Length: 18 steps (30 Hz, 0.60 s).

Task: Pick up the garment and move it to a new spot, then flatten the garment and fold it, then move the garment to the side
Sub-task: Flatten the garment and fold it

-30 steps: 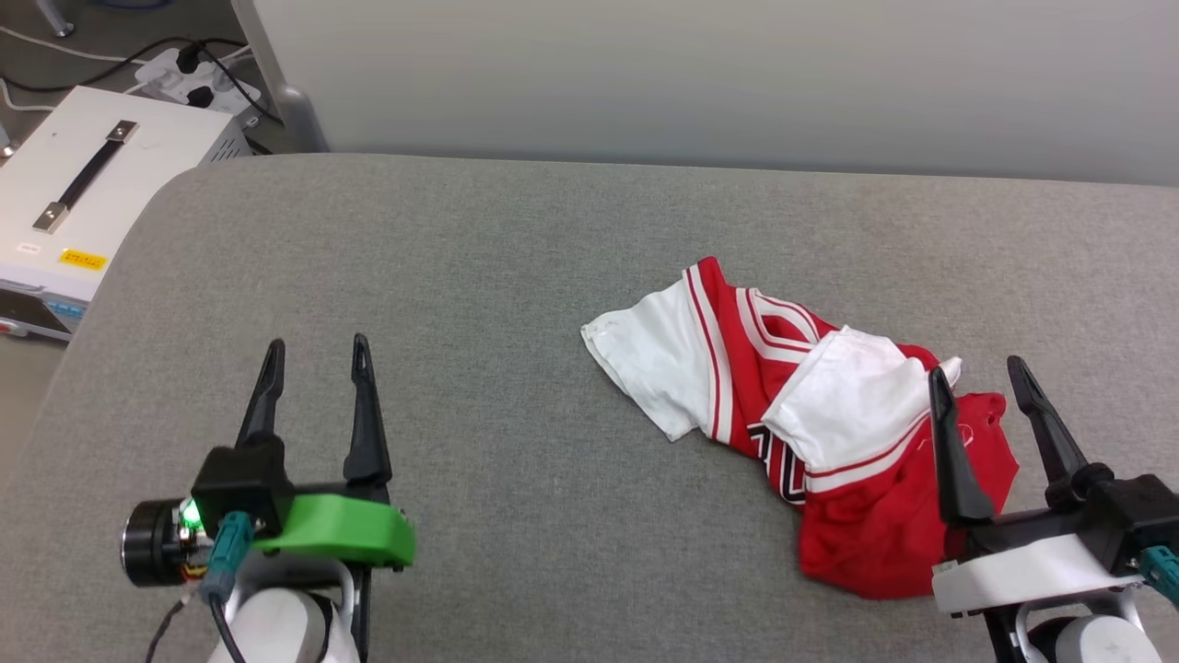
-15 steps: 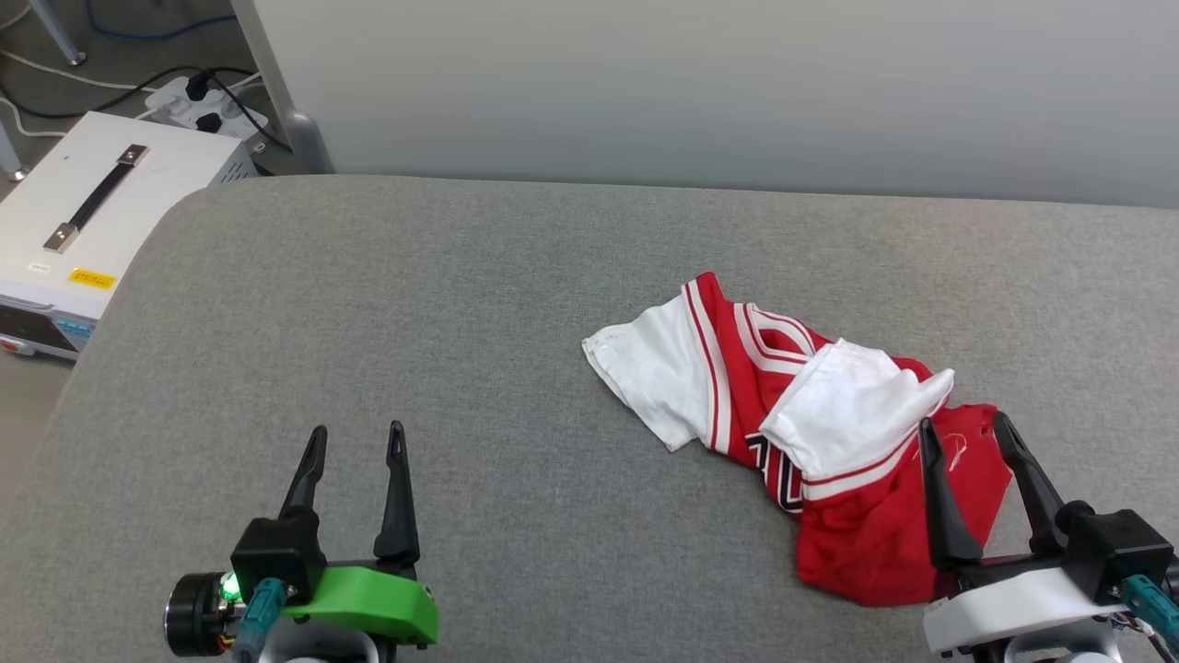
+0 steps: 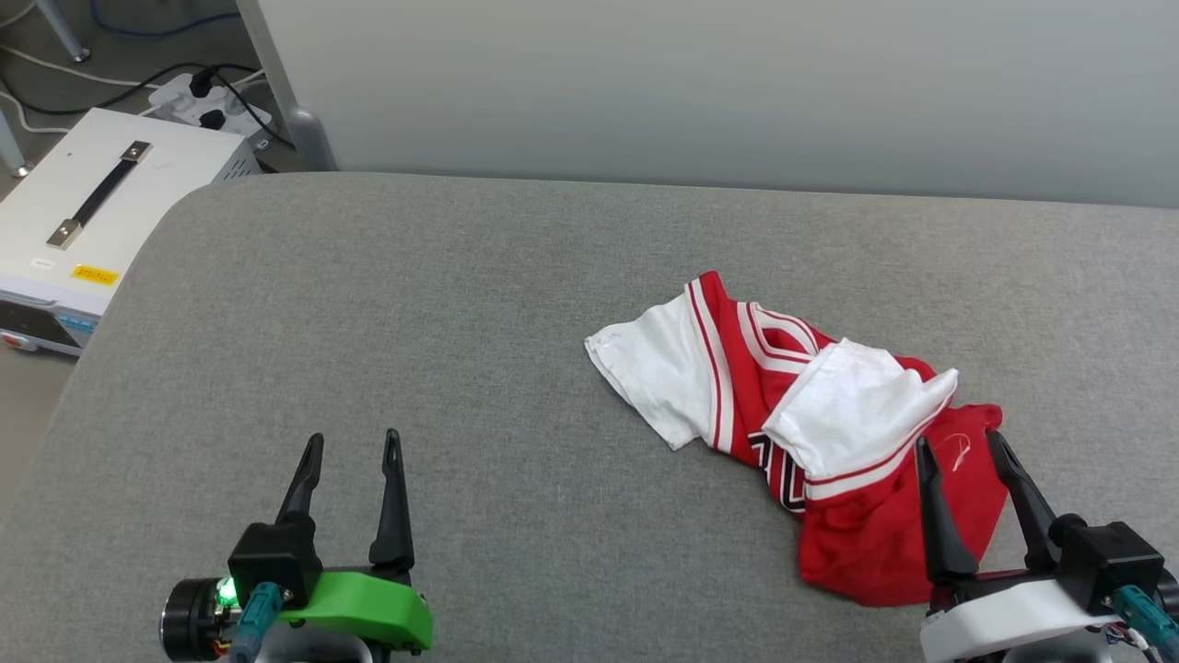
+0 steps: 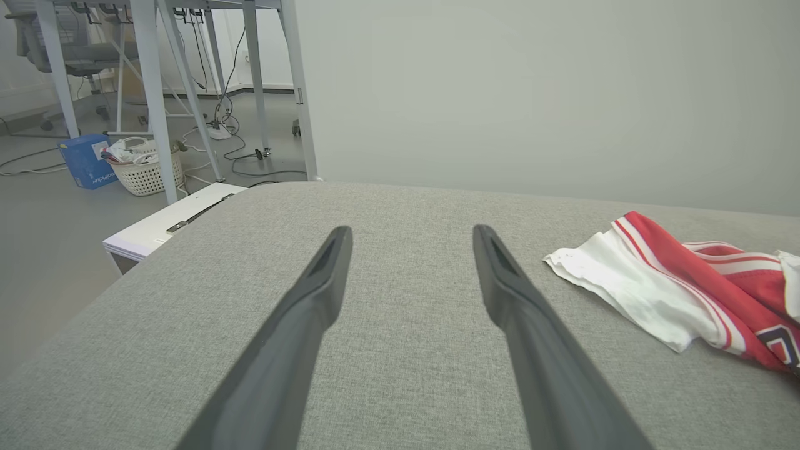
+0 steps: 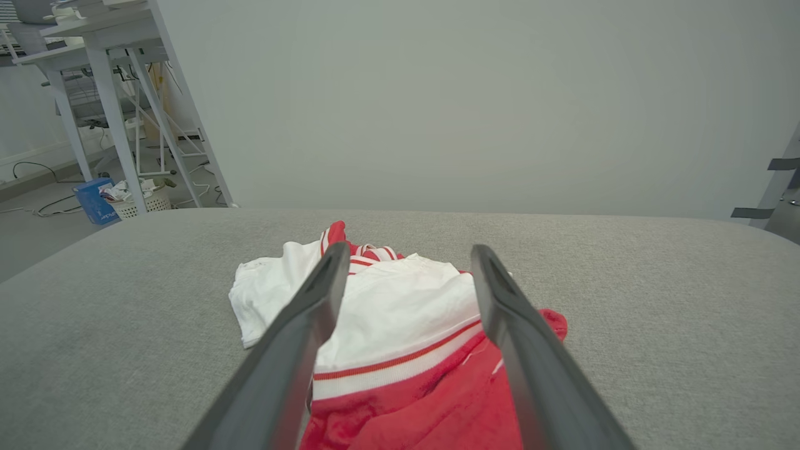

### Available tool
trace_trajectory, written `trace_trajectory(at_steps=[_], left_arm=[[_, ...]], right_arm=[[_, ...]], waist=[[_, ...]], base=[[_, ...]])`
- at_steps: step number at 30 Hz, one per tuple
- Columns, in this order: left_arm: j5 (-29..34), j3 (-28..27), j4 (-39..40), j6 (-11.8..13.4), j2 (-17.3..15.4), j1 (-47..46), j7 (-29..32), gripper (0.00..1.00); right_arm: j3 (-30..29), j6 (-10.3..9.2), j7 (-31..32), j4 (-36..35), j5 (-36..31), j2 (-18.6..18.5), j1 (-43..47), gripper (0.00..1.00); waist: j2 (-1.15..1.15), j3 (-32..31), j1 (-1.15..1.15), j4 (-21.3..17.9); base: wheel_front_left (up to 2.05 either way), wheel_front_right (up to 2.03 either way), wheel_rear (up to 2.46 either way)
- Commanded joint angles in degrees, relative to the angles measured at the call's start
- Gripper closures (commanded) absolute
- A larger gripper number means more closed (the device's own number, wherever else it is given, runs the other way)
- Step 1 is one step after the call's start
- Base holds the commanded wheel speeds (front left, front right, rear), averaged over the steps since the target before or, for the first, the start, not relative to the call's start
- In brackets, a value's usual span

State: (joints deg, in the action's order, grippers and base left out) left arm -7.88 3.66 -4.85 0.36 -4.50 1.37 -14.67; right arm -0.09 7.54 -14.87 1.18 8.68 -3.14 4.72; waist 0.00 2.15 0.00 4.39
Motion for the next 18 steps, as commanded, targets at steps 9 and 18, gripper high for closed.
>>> trace_trajectory(at_steps=[9, 18], left_arm=[[1.73, -1.31, 0.51, -0.70, 1.20, -0.24, -0.32, 0.00], [1.84, -1.49, 0.52, -0.67, 1.53, -1.79, -0.33, 0.00]], right_arm=[[0.12, -0.05, -0.13, -5.77, -0.65, -2.71, -7.74, 0.00], [21.80, -0.05, 1.98, 1.24, 7.31, -20.14, -22.57, 0.00]], waist=[[0.00, 1.69, 0.00, 0.06], [0.00, 4.11, 0.00, -0.45]], base=[[0.00, 0.00, 0.00], [0.00, 0.00, 0.00]])
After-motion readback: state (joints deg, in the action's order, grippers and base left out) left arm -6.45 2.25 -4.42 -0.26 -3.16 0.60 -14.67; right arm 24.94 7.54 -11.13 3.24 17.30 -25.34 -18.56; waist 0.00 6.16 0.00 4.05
